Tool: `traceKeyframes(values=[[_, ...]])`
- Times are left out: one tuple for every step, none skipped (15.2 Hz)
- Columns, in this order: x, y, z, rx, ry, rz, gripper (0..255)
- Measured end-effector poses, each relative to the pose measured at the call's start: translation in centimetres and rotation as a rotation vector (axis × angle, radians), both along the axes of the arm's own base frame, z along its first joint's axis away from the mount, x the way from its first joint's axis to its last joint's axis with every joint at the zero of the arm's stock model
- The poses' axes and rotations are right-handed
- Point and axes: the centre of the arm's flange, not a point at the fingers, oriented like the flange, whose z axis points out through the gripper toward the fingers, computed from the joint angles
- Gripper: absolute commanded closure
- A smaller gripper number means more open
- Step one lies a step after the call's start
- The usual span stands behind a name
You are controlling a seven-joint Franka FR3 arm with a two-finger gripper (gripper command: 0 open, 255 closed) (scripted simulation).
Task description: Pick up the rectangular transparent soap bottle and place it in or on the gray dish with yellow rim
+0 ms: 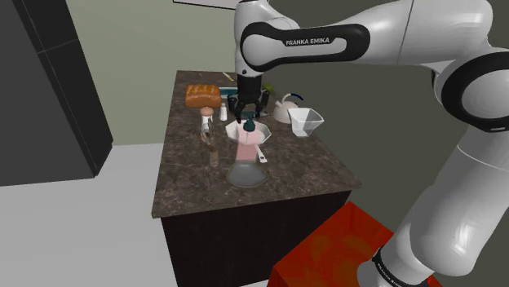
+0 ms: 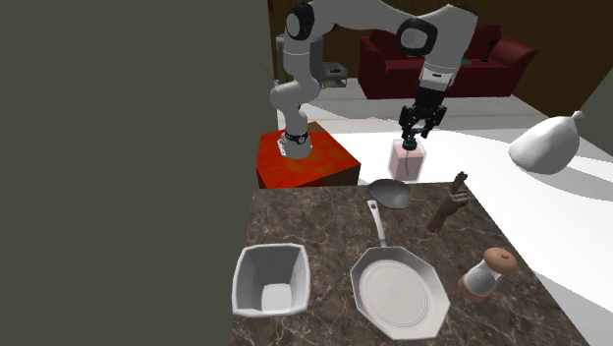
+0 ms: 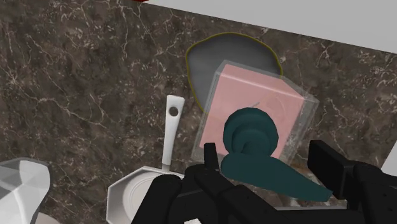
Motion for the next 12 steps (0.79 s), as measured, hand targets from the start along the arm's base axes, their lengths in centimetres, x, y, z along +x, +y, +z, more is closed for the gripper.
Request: traceKeyframes(values=[[0.1, 0.1, -0.5, 0.0, 0.0, 0.0, 255], [0.0, 0.1, -1.1, 0.0, 0.0, 0.0, 255], [0.1, 0.1, -1.6, 0.0, 0.0, 0.0, 255], [0.1, 0.0, -2.1, 0.0, 0.0, 0.0, 255], [0.2, 0.0, -2.6, 0.0, 0.0, 0.0, 255], [0.1, 0.0, -3.1, 0.0, 0.0, 0.0, 255], [-0.1, 0.1, -3.6, 0.0, 0.0, 0.0, 255], [0.0, 0.1, -4.3, 0.0, 0.0, 0.0, 255], [0.0, 0.0, -4.8, 0.0, 0.0, 0.0, 255], [-0.1, 0.0, -5.4, 0.0, 0.0, 0.0, 255], [0.0, 0.0, -5.8, 0.0, 0.0, 0.0, 255], [0.0, 0.0, -6.3, 0.0, 0.0, 0.0, 255]])
